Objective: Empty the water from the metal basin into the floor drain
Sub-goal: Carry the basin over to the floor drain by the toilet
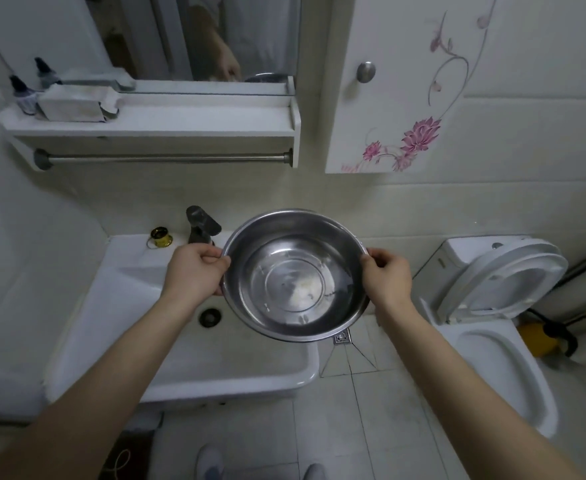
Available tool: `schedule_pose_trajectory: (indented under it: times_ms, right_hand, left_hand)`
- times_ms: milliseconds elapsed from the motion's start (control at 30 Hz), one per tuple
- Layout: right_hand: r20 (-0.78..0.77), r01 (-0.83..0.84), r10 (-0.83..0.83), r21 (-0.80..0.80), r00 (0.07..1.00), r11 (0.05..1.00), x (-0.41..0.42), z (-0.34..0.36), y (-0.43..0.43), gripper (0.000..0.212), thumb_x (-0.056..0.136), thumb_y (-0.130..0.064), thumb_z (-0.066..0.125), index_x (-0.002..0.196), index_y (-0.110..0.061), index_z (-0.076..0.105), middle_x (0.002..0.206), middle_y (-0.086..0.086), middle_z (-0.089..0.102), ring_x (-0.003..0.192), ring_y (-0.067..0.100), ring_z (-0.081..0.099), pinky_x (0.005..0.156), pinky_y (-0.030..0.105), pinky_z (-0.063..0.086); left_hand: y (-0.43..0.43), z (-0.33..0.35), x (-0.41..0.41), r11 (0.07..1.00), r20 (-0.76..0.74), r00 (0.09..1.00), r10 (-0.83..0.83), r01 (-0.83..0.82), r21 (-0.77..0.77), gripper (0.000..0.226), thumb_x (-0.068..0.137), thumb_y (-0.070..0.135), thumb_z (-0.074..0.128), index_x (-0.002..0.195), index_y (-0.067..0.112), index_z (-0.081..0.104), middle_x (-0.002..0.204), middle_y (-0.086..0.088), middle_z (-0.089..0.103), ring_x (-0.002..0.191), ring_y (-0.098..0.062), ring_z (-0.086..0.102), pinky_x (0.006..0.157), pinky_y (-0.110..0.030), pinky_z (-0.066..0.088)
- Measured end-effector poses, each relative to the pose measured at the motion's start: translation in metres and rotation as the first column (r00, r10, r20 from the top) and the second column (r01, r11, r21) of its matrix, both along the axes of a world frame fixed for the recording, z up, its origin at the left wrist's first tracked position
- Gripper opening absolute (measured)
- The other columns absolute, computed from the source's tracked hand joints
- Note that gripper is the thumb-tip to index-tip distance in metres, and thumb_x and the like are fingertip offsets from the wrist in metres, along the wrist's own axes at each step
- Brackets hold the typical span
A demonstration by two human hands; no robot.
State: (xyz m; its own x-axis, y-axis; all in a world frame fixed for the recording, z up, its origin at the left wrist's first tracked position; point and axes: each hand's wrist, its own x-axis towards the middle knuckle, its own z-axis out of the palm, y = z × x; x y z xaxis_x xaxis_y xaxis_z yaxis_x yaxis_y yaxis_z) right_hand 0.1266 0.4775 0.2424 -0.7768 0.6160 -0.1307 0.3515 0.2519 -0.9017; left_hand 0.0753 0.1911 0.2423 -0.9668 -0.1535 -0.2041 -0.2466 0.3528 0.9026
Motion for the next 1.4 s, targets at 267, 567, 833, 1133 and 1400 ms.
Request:
schedule_pose_trajectory:
  times_ms: [267, 567, 833, 1133, 1400]
  right_hand:
    - [-0.012, -0.034, 0.035, 0.012, 0.999, 0.999, 0.003, 0.004, 0.031, 0.019, 0.099, -0.012, 0.057, 0.092, -0.01, 0.074, 0.071, -0.001, 0.066, 0.059, 0.006, 0.055, 0.043, 0.006, 0.039]
    - [-0.01, 0.017, -0.017, 0.007, 1.0, 1.0, 0.015, 0.003, 0.034, 0.02, 0.098, -0.01, 0.057, 0.094, -0.006, 0.076, 0.078, 0.006, 0.068, 0.064, 0.014, 0.056, 0.055, 0.019, 0.044]
    - [-0.017, 0.083, -0.083, 0.001, 0.996, 0.997, 0.018, -0.001, 0.035, 0.017, 0.098, -0.012, 0.059, 0.09, -0.017, 0.073, 0.076, -0.002, 0.067, 0.061, -0.003, 0.052, 0.052, 0.01, 0.04]
    - [-0.017, 0.079, -0.08, -0.046, 0.997, 0.996, 0.015, -0.001, 0.042, 0.018, 0.099, -0.013, 0.059, 0.09, -0.019, 0.073, 0.081, -0.001, 0.069, 0.076, 0.015, 0.062, 0.076, 0.025, 0.045]
    - [-0.018, 0.003, -0.004, -0.041, 1.0, 0.999, 0.003, 0.0, 0.073, 0.024, 0.1, -0.013, 0.056, 0.081, -0.017, 0.07, 0.072, -0.004, 0.065, 0.064, 0.008, 0.055, 0.059, 0.021, 0.044]
  left_hand:
    - [0.028, 0.011, 0.021, 0.999, 0.018, 0.999, 0.033, -0.033, -0.001, 0.007, 0.096, 0.013, 0.07, 0.102, 0.015, 0.072, 0.086, -0.007, 0.078, 0.074, -0.025, 0.076, 0.056, -0.03, 0.062]
    - [0.037, 0.023, 0.022, 1.0, -0.019, 1.0, -0.024, 0.024, -0.018, 0.017, 0.094, 0.013, 0.07, 0.084, 0.026, 0.068, 0.069, 0.002, 0.076, 0.062, -0.016, 0.074, 0.047, -0.023, 0.058]
    - [0.041, 0.027, 0.018, 0.998, -0.025, 0.997, -0.067, 0.067, -0.022, 0.012, 0.095, 0.013, 0.07, 0.086, 0.02, 0.069, 0.08, -0.007, 0.076, 0.059, -0.017, 0.073, 0.048, -0.024, 0.058]
    - [0.049, 0.036, 0.02, 0.998, -0.03, 0.998, -0.062, 0.062, -0.004, 0.004, 0.096, 0.009, 0.068, 0.093, 0.011, 0.07, 0.081, -0.011, 0.075, 0.049, -0.011, 0.068, 0.044, -0.021, 0.056]
    - [0.078, 0.038, 0.025, 0.999, -0.023, 0.999, -0.025, 0.024, -0.028, 0.009, 0.097, 0.008, 0.067, 0.103, 0.004, 0.071, 0.085, -0.018, 0.076, 0.065, -0.027, 0.071, 0.048, -0.026, 0.06]
